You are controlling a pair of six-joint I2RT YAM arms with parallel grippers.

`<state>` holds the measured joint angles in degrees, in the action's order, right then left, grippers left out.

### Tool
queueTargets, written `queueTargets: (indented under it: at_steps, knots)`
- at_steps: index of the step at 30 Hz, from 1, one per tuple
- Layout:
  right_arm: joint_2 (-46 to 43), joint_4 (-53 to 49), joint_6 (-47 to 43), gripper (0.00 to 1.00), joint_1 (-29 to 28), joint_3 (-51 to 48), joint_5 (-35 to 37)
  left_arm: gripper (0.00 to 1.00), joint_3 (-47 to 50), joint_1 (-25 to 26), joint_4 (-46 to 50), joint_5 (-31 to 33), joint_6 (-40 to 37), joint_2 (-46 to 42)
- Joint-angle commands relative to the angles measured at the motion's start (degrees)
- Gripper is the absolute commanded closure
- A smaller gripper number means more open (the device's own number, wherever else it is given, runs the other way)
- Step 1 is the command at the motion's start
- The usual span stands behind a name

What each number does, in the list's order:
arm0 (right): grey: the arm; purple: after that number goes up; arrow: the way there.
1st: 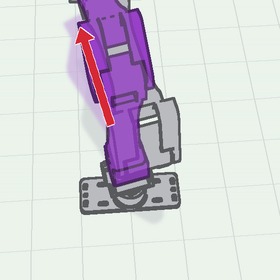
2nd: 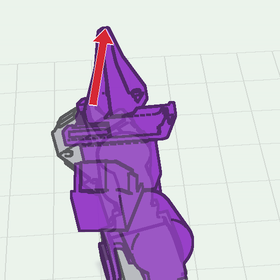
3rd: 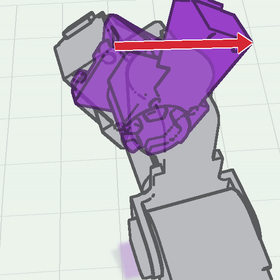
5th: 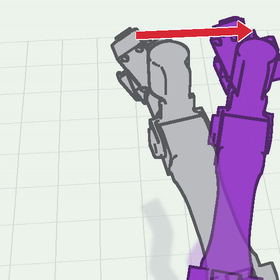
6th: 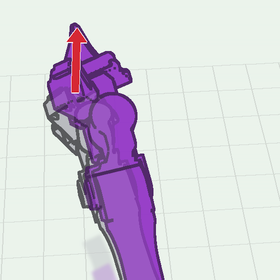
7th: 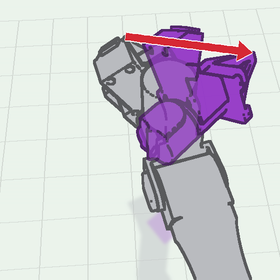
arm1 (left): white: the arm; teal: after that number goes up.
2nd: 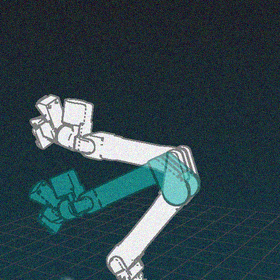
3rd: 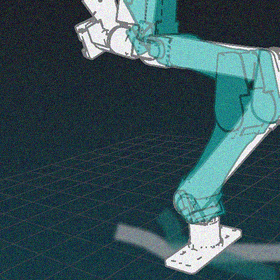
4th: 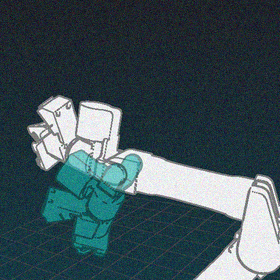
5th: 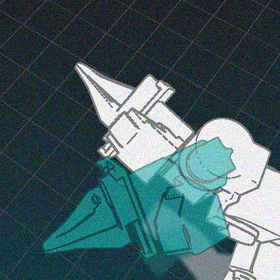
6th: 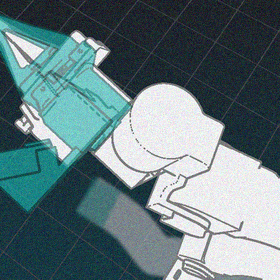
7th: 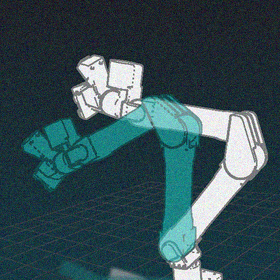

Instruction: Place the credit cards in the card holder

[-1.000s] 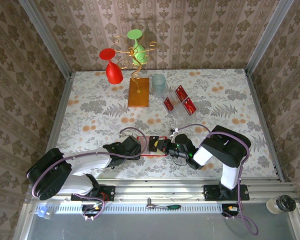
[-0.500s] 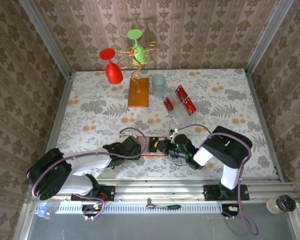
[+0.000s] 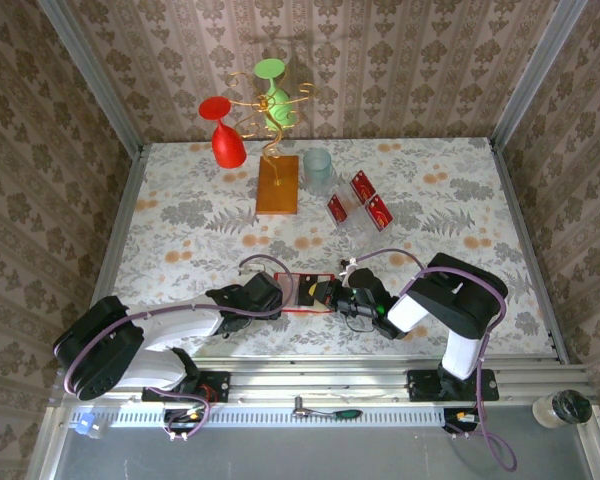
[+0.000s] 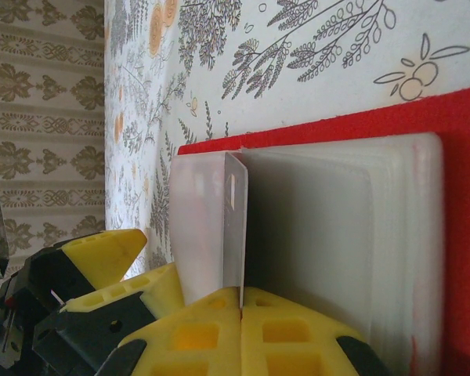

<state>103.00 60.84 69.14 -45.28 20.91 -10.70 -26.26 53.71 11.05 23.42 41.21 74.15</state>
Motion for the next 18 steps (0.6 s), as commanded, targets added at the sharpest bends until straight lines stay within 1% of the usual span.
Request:
queueTargets:
  at_steps: [1,18]
  knots:
    - [1.15,-12.95,0.36,1.0,-1.42,-2.13,-0.83,0.0,1.3,0.43,0.54,0.05,0.65,1.66]
    - [1.13,-17.01,1.32,1.0,-1.85,-0.9,-1.33,0.0,1.56,0.45,0.12,-0.04,0.8,1.92]
